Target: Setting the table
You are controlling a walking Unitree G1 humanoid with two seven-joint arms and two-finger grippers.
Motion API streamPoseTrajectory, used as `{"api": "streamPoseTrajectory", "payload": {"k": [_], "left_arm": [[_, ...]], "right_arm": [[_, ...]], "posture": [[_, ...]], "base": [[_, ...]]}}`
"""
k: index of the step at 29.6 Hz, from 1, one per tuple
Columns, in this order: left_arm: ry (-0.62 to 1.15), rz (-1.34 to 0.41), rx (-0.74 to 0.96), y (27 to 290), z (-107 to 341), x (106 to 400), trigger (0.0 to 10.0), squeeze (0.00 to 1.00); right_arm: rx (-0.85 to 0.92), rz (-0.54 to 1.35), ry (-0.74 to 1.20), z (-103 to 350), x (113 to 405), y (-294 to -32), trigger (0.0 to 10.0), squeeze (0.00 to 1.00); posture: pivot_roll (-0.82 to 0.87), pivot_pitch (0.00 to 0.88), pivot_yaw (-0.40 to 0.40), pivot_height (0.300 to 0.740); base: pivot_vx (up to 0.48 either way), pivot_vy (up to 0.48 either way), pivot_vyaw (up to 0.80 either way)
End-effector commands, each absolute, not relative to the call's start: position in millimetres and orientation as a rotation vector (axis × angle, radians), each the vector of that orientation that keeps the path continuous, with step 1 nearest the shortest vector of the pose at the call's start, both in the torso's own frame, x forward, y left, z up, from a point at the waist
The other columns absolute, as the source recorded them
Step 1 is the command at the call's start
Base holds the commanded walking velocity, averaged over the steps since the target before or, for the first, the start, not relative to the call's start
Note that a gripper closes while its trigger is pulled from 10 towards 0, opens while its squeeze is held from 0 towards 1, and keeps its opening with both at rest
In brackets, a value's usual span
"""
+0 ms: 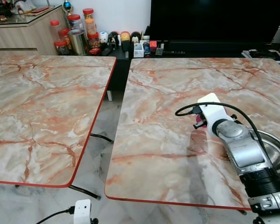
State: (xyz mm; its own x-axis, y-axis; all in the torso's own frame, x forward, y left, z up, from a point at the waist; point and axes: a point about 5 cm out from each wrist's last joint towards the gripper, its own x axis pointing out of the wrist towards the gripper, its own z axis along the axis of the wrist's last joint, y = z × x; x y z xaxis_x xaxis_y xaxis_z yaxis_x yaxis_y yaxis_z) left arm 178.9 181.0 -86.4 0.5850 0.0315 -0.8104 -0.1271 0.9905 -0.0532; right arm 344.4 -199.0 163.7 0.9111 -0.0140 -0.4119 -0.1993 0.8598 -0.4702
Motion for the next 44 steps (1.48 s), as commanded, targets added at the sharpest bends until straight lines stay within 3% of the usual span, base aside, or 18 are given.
{"api": "streamPoseTrajectory", "payload": {"k": [1,42,43,44], "left_arm": [[0.956,0.087,-0.109,180,-87,178,10.0,0.0],[0.961,0.084,-0.12,180,-88,177,10.0,0.0],[0.961,0.084,-0.12,180,-88,177,10.0,0.0],[0.961,0.085,-0.121,180,-88,177,10.0,0.0]], "right_arm": [[-0.55,0.107,0.412,167,343,-198,10.0,0.0],[-0.584,0.083,0.463,150,342,-204,10.0,0.0],[-0.583,0.082,0.462,150,342,-204,10.0,0.24],[-0.583,0.081,0.462,150,342,-205,10.0,0.34]], "posture": [[-0.06,0.0,0.015,0.74],[-0.05,0.0,0.014,0.74],[-0.05,0.0,0.014,0.74],[-0.05,0.0,0.013,0.74]], "base": [[0.0,0.0,0.0],[0.0,0.0,0.0],[0.0,0.0,0.0],[0.0,0.0,0.0]]}}
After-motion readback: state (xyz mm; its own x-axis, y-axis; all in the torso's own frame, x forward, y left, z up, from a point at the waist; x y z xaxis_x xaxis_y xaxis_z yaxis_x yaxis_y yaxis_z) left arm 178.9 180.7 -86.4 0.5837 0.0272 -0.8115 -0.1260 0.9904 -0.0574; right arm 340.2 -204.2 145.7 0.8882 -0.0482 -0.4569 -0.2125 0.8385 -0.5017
